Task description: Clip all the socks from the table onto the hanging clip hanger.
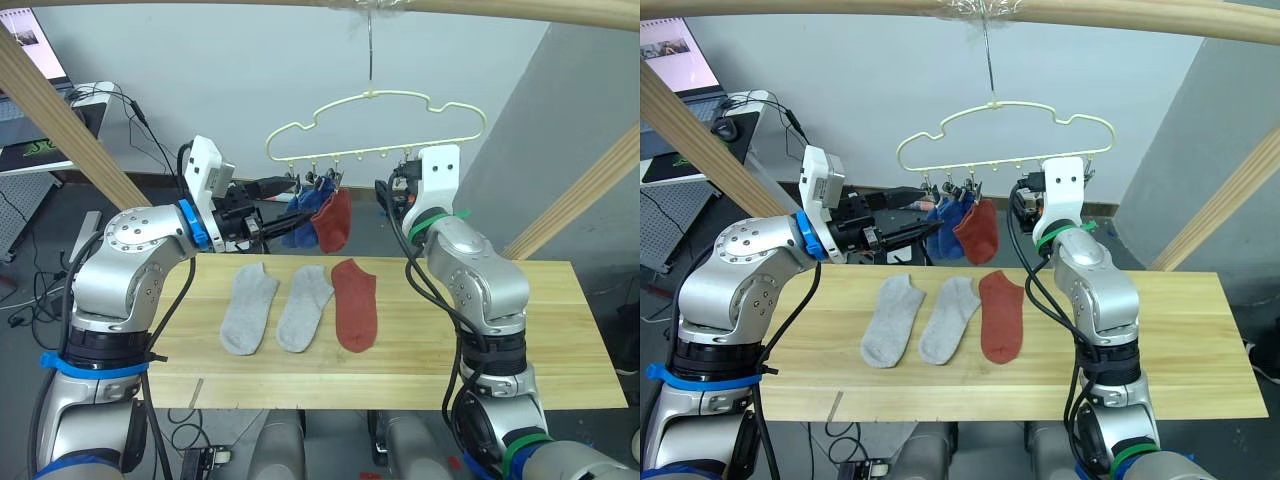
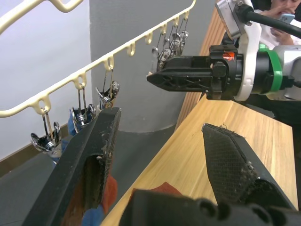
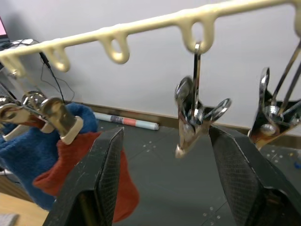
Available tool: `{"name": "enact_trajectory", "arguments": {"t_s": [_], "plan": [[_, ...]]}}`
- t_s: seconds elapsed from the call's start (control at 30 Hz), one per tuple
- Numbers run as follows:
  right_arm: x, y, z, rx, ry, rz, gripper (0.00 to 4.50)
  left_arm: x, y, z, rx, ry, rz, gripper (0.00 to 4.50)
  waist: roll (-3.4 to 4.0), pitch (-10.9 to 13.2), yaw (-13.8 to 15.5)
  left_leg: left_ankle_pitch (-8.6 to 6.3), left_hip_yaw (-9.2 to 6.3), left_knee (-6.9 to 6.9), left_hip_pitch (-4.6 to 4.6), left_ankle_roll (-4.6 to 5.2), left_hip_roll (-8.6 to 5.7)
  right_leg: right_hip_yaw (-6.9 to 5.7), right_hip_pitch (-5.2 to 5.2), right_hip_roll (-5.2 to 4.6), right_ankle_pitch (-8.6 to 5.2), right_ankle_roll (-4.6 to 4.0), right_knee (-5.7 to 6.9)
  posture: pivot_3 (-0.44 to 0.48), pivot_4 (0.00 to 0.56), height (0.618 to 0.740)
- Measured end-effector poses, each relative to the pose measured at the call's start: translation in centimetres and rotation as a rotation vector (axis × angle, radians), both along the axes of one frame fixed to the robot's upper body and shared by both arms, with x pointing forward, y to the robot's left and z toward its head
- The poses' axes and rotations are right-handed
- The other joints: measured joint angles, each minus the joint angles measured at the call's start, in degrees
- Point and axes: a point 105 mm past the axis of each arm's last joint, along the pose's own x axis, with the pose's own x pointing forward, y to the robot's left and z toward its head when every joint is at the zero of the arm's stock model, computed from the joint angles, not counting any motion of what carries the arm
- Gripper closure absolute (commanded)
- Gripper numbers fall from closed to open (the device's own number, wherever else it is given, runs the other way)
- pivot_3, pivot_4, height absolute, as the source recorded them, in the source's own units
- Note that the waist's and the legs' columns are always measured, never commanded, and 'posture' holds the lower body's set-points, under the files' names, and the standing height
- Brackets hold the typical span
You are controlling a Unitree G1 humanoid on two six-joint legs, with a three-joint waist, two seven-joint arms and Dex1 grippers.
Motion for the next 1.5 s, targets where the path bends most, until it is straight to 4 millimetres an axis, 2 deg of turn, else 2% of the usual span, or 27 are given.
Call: {"name": "enact_trajectory", "arguments": {"t_s": [0.2, 0.37, 0.57, 0.67, 1.07, 1.2, 1.5], "plan": [[0.8, -0.7, -0.1, -0.008, 0.003, -0.02, 1.56, 0.0, 0.0, 0.0, 0.001, 0.001, 0.002, 1.38, 0.0, 0.0, 0.13, 0.0, 0.0, 0.0, 0.01, 0.0, 0.0, 0.0, 0.0, 0.0, 0.01, -0.02, 0.01, 0.151, 0.199, 0.74], [1.4, -0.2, 1.7, -0.004, -0.048, -0.004, 1.56, 0.0, 0.0, 0.0, 0.0, -0.001, 0.004, 1.38, 0.0, 0.0, 0.14, 0.01, 0.0, 0.0, 0.0, 0.01, 0.0, -0.02, 0.0, 0.0, 0.02, -0.03, 0.01, 0.153, 0.199, 0.74], [2.1, 0.1, 1.7, -0.008, -0.038, 0.009, 1.56, 0.1, 0.1, 0.1, -0.003, -0.003, 0.017, 1.38, 0.0, 0.0, 0.24, 0.01, -0.01, 0.0, 0.0, 0.01, 0.0, -0.02, -0.01, 0.0, 0.02, -0.03, 0.02, 0.161, 0.199, 0.74], [2.2, -0.1, 1.7, -0.013, -0.04, 0.005, 2.06, 0.1, 0.1, 0.1, -0.003, -0.003, 0.019, 1.38, 0.0, 0.0, 0.25, 0.01, 0.0, 0.0, 0.0, 0.01, 0.0, -0.02, 0.0, 0.0, 0.02, -0.03, 0.02, 0.163, 0.201, 0.74], [2.4, -0.5, 1.4, -0.024, -0.026, -0.011, 2.06, -0.1, -0.1, 0.2, 0.001, -0.006, 0.015, 1.38, 0.0, 0.0, 0.26, 0.01, 0.0, 0.0, 0.0, 0.01, 0.0, -0.02, -0.01, 0.0, 0.02, -0.03, 0.02, 0.16, 0.203, 0.74], [2.4, -0.6, 1.2, -0.027, -0.014, -0.018, 2.9, -0.1, -0.1, 0.2, 0.0, -0.006, 0.02, 1.38, 0.0, 0.0, 0.26, 0.01, 0.0, 0.0, 0.0, 0.01, 0.0, -0.01, -0.01, 0.0, 0.02, -0.03, 0.02, 0.16, 0.203, 0.74], [2.4, -0.9, 0.5, -0.032, 0.015, -0.037, 2.9, 0.0, -0.1, 0.2, -0.001, -0.007, 0.028, 1.38, 0.0, 0.0, 0.26, 0.01, 0.0, 0.0, 0.0, 0.01, 0.0, -0.01, -0.01, 0.0, 0.02, -0.03, 0.01, 0.159, 0.201, 0.74]]}}
